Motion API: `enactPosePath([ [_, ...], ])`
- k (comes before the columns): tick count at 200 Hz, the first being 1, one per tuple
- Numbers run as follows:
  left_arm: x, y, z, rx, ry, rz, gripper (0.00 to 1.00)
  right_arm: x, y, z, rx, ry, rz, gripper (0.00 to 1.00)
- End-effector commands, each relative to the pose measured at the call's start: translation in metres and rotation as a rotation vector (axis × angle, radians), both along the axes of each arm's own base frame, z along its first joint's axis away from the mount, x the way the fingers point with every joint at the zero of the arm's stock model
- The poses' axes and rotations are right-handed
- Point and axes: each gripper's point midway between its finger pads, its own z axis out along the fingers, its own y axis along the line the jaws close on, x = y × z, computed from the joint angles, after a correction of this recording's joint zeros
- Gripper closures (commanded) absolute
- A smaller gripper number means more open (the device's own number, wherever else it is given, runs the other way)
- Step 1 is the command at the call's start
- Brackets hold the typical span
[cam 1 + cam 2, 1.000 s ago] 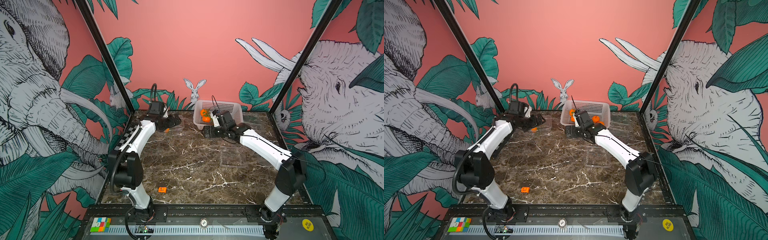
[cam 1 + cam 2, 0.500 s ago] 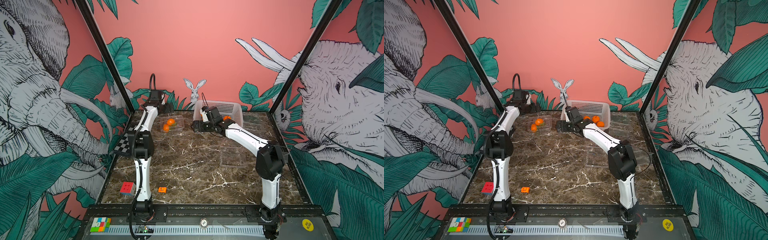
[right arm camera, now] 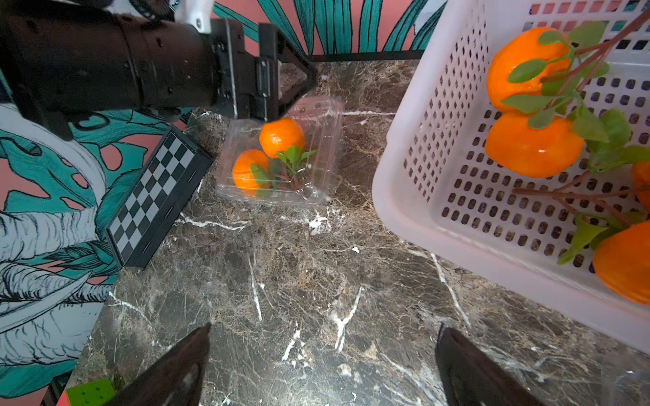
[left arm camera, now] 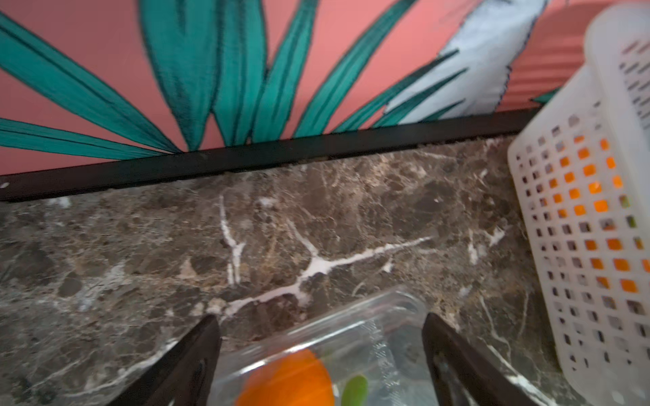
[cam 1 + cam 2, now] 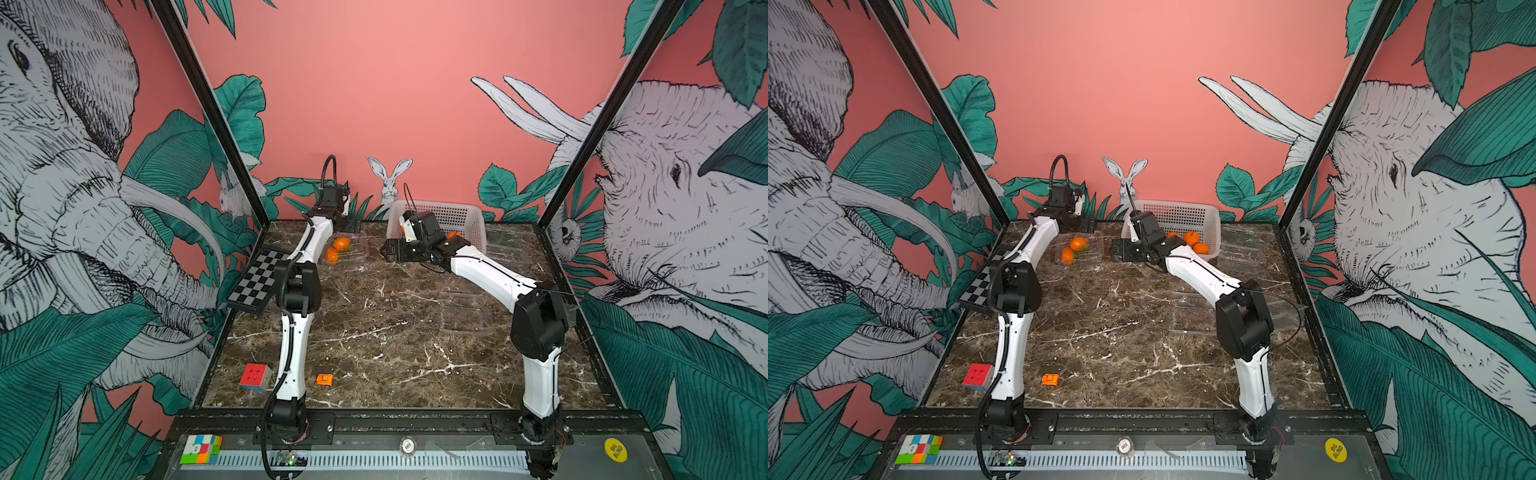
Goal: Take oranges out of containers
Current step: Move the packing box to the center of the board.
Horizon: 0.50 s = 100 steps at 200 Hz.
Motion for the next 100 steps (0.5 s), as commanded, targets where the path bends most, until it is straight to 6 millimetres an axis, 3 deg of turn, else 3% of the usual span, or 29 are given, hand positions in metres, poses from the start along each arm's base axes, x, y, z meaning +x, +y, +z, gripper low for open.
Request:
enactPosePath([
  [1, -0.016, -0.004, 0.021, 0.044, -0.012, -0.032, 0.11, -0.006, -0.002, 0.027, 0.028, -0.048, 0.001, 0.01],
  [60, -0.048, -0.007, 0.009, 0.01, 0.077, -0.005, 0.13, -0.017, -0.012, 0.033, 0.05, -0.049, -0.018, 0.01],
  [100, -0.089, -0.024, 0.012, -0.058, 0.12, 0.002, 0.13, -0.022, -0.016, 0.024, 0.055, -0.036, -0.029, 0.02],
])
